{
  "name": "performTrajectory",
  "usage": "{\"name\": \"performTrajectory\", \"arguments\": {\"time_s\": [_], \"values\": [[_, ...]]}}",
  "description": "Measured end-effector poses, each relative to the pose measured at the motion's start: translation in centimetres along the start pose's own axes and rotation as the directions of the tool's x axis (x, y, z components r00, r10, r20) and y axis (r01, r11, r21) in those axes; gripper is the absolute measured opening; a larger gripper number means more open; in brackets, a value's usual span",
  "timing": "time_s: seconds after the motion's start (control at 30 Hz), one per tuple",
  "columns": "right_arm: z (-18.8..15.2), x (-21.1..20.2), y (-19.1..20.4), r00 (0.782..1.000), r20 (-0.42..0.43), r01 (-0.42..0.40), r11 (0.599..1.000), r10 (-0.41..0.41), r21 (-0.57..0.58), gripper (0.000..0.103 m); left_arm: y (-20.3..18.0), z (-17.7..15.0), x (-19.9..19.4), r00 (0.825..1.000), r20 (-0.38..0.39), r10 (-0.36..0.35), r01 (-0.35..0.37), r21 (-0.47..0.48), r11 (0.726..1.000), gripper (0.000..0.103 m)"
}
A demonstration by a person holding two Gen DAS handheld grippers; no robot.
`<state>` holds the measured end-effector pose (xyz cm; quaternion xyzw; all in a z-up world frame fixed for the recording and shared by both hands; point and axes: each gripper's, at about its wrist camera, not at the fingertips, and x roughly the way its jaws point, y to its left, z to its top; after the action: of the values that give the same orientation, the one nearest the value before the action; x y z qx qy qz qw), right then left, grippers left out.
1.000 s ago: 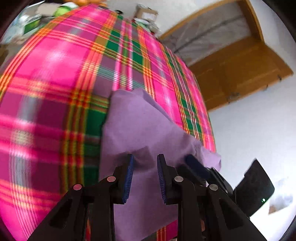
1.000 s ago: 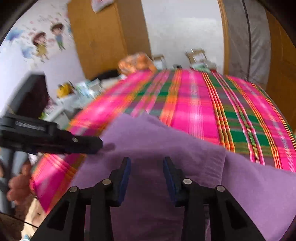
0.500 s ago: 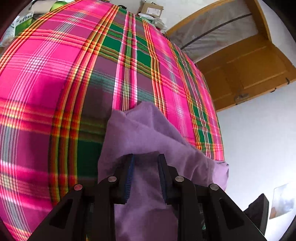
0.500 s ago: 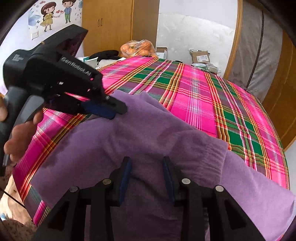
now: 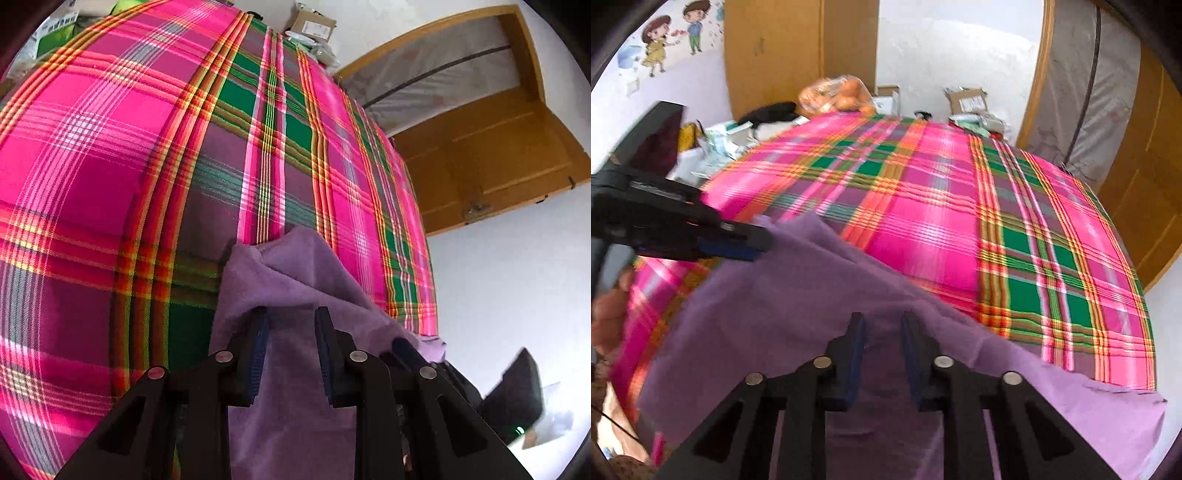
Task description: Fold clothes
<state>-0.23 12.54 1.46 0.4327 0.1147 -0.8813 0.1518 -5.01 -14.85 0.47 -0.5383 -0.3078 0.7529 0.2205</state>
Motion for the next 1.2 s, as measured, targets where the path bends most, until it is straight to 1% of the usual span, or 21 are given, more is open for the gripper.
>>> {"name": "performTrajectory", "arguments": {"time_s": [0.13,0.2,0.27,0.37,0.5,0.57,0.63,0.67,0.8,0.83,0.9,0.93,1.0,1.1,1.17,1.2], "values": [[-0.1,0.2,0.2,1.0,0.006,0.022,0.999,-0.022,-0.044,0.017,0.3,0.3,0.1,1.0,-0.006,-0.013,0.013,-0.01,1.0,0.026],[0.3,0.6,0.3,1.0,-0.002,0.03,0.998,-0.03,-0.063,0.017,0.1,0.4,0.1,1.0,-0.011,-0.008,0.008,-0.011,1.0,0.026],[0.6,0.3,0.2,1.0,-0.003,0.024,0.998,-0.025,-0.057,0.017,-0.1,0.2,-0.3,1.0,-0.001,0.004,-0.004,-0.013,1.0,0.026],[1.1,-0.8,0.7,0.999,0.043,0.033,0.997,-0.029,-0.076,0.017,-0.7,-0.1,-0.9,0.999,0.026,0.035,-0.035,0.021,0.999,0.026],[1.0,1.2,0.4,0.999,-0.024,0.037,0.996,-0.039,-0.077,0.017,-0.5,-0.3,-1.0,0.999,0.02,0.036,-0.036,0.005,0.999,0.026],[0.8,1.4,0.1,0.999,-0.019,0.028,0.997,-0.029,-0.069,0.017,-0.2,-0.4,-1.2,0.999,0.02,0.035,-0.035,-0.006,0.999,0.026],[1.0,1.1,0.2,0.999,-0.022,0.036,0.997,-0.037,-0.067,0.017,0.0,-0.6,-1.6,0.999,0.027,0.04,-0.04,-0.013,0.999,0.026],[1.0,0.5,0.4,0.999,-0.01,0.049,0.997,-0.05,-0.063,0.017,0.1,-0.7,-1.9,0.998,0.033,0.045,-0.044,-0.016,0.999,0.026],[0.1,-1.7,2.0,0.999,0.042,-0.014,0.996,0.018,-0.082,0.017,0.3,-1.7,-2.8,0.997,0.051,0.058,-0.057,-0.018,0.998,0.026],[-0.3,-1.6,2.3,0.999,0.036,-0.024,0.996,0.027,-0.089,0.017,0.5,-2.1,-3.0,0.997,0.052,0.062,-0.061,-0.023,0.998,0.026],[-1.1,-1.0,2.8,0.999,0.008,-0.036,0.994,0.037,-0.101,0.017,0.9,-2.6,-3.2,0.997,0.052,0.065,-0.063,-0.036,0.997,0.026],[-1.4,-0.6,3.0,1.0,-0.004,-0.028,0.995,0.028,-0.1,0.017,1.2,-2.8,-3.4,0.996,0.051,0.066,-0.064,-0.04,0.997,0.026],[-1.7,-0.5,3.0,1.0,0.022,-0.015,0.994,0.017,-0.105,0.017,1.5,-3.4,-3.6,0.996,0.05,0.07,-0.068,-0.05,0.996,0.026],[-1.6,-1.1,3.2,1.0,0.011,0.003,0.995,-0.002,-0.097,0.017,2.0,-4.0,-4.0,0.997,0.048,0.068,-0.065,-0.061,0.996,0.026],[-1.8,-2.0,3.5,0.999,0.032,-0.006,0.996,0.009,-0.092,0.017,2.1,-4.5,-4.5,0.997,0.053,0.063,-0.059,-0.071,0.996,0.026],[-2.1,-2.4,3.6,0.999,0.045,-0.026,0.996,0.03,-0.09,0.017,2.2,-4.6,-4.6,0.996,0.057,0.062,-0.058,-0.074,0.996,0.026]]}}
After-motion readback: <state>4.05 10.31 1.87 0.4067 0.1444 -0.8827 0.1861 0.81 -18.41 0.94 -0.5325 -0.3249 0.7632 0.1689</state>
